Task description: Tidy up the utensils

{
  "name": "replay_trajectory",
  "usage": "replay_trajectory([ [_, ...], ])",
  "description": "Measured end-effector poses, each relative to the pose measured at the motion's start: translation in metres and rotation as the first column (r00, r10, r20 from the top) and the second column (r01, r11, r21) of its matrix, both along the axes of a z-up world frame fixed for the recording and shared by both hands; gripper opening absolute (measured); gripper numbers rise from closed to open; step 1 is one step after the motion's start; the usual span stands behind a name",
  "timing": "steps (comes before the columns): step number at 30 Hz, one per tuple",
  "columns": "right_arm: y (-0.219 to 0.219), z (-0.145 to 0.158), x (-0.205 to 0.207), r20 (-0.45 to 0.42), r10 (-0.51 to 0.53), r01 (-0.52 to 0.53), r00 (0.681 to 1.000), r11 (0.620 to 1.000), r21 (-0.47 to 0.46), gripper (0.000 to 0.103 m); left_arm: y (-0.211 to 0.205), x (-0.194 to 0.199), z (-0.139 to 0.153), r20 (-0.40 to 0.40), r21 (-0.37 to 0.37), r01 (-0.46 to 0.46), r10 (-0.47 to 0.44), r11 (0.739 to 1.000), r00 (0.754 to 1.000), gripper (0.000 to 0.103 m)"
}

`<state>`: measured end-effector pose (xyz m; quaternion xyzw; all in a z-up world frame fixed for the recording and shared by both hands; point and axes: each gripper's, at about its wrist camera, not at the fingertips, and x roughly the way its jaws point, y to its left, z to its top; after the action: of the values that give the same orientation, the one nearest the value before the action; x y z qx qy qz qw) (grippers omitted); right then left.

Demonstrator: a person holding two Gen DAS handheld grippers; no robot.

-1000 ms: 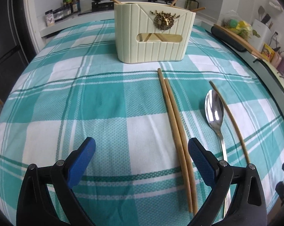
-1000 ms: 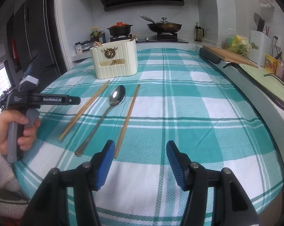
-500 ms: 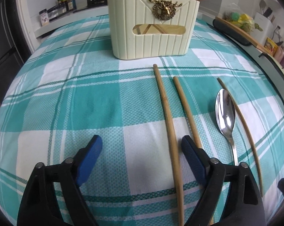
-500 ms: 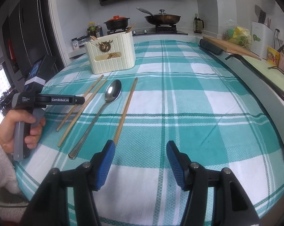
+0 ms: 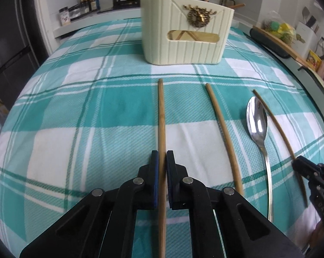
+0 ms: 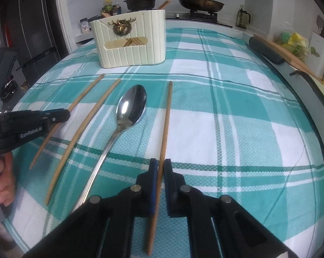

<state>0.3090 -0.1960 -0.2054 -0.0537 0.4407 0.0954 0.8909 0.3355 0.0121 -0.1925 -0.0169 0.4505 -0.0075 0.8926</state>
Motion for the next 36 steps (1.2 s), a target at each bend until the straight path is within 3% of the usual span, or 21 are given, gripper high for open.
replay_trajectory([
  [5, -0.032, 0.002, -0.023, 0.016, -0.111, 0.111, 0.994, 0.992, -0.054, 0.005, 0.022, -0.038, -0.001, 0.011, 0.035, -0.03, 0.03, 0.999, 1.0, 0.009],
  [7, -0.045, 0.003, -0.036, 0.032, -0.14, 0.143, 0.99, 0.986, -0.088, 0.005, 0.029, -0.049, -0.002, 0.016, 0.055, -0.042, 0.041, 0.998, 0.999, 0.022],
  [9, -0.056, 0.003, -0.047, 0.041, -0.149, 0.152, 0.988, 0.984, -0.088, 0.006, 0.032, -0.053, -0.003, 0.013, 0.079, -0.064, 0.063, 0.995, 0.998, 0.084],
  [10, -0.06, 0.004, -0.051, 0.05, -0.151, 0.154, 0.987, 0.985, -0.078, 0.007, 0.034, -0.054, -0.004, 0.018, 0.076, -0.072, 0.071, 0.995, 0.997, 0.092],
  [12, -0.066, 0.003, -0.053, 0.054, -0.146, 0.15, 0.988, 0.987, -0.066, 0.019, 0.035, -0.053, -0.009, 0.003, 0.069, -0.07, 0.07, 0.995, 0.998, 0.093],
  [14, -0.068, 0.003, -0.05, 0.059, -0.148, 0.152, 0.987, 0.986, -0.062, 0.054, 0.035, -0.05, -0.01, -0.011, 0.061, -0.064, 0.064, 0.996, 0.998, 0.099],
  [22, -0.072, -0.002, -0.04, 0.073, -0.137, 0.139, 0.988, 0.99, -0.029, 0.06, 0.035, -0.046, -0.013, -0.023, 0.036, -0.044, 0.045, 0.998, 0.999, 0.102],
  [36, -0.071, -0.003, -0.039, 0.074, -0.134, 0.137, 0.988, 0.99, -0.034, 0.061, 0.035, -0.046, -0.013, -0.023, 0.037, -0.043, 0.044, 0.998, 0.999, 0.102],
])
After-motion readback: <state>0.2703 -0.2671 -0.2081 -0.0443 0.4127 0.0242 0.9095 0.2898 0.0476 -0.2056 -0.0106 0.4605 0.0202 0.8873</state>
